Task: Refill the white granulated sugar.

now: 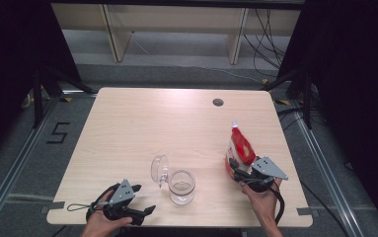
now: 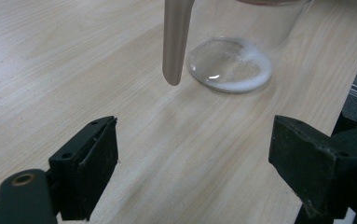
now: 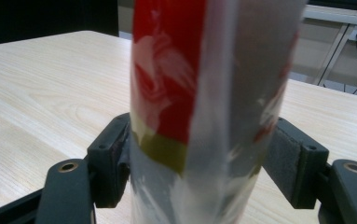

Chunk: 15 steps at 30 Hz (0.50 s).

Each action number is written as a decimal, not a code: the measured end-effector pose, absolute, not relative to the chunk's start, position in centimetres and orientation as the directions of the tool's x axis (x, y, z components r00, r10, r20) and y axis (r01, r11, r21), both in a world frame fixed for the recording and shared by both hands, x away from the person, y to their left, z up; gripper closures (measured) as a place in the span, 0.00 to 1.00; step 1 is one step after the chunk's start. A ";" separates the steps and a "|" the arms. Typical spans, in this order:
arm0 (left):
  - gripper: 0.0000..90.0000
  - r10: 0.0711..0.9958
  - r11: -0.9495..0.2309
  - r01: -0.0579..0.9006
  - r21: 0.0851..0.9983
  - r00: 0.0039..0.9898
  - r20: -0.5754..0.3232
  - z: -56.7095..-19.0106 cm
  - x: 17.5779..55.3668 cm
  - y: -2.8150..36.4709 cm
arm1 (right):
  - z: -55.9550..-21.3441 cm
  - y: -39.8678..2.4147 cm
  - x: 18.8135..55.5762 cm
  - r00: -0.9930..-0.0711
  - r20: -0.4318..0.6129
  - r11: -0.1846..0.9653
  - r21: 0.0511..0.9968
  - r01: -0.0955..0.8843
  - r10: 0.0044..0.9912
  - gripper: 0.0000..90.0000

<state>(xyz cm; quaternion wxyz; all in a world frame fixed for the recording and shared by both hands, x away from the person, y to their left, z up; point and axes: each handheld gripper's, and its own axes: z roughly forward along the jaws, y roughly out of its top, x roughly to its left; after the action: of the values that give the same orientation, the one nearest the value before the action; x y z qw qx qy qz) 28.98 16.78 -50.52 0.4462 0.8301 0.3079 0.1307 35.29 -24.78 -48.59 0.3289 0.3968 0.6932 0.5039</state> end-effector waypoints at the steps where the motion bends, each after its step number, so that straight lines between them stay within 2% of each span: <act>1: 0.17 0.628 -0.412 0.395 0.821 0.776 -0.058 -50.5 29.0 16.8 | -48.6 -24.8 35.3 -0.470 -0.059 0.178 0.960 0.215 0.881 0.36; 8: 0.17 0.629 -0.412 0.395 0.821 0.775 -0.057 -50.5 29.0 16.8 | -48.9 -24.5 35.2 -0.476 -0.045 0.168 0.961 0.219 0.878 0.37; 10: 0.17 0.630 -0.420 0.395 0.817 0.775 -0.051 -50.5 29.0 16.8 | -49.2 -24.9 35.3 -0.483 0.000 0.116 0.971 0.211 0.876 0.38; 11: 0.17 0.635 -0.421 0.395 0.816 0.771 -0.046 -50.6 29.0 16.8 | -49.3 -25.1 35.3 -0.481 0.041 0.091 0.964 0.249 0.876 0.38; 13: 0.17 0.640 -0.397 0.416 0.819 0.764 -0.078 -50.6 28.8 16.6 | -49.6 -25.4 35.4 -0.457 0.059 0.076 0.959 0.273 0.888 0.36; 14: 0.17 0.639 -0.389 0.413 0.824 0.765 -0.081 -50.6 28.8 16.6 | -49.7 -25.4 35.6 -0.472 0.068 0.061 0.966 0.252 0.879 0.36; 15: 0.17 0.639 -0.390 0.413 0.823 0.765 -0.081 -50.6 28.8 16.6 | -49.5 -25.4 35.4 -0.473 0.068 0.072 0.959 0.272 0.878 0.37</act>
<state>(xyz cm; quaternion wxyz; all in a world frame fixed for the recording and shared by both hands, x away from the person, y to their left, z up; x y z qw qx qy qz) 28.80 16.60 -50.62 0.4510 0.8241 0.3190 0.1253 35.42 -25.40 -49.51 0.2853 0.4266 0.6743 0.5309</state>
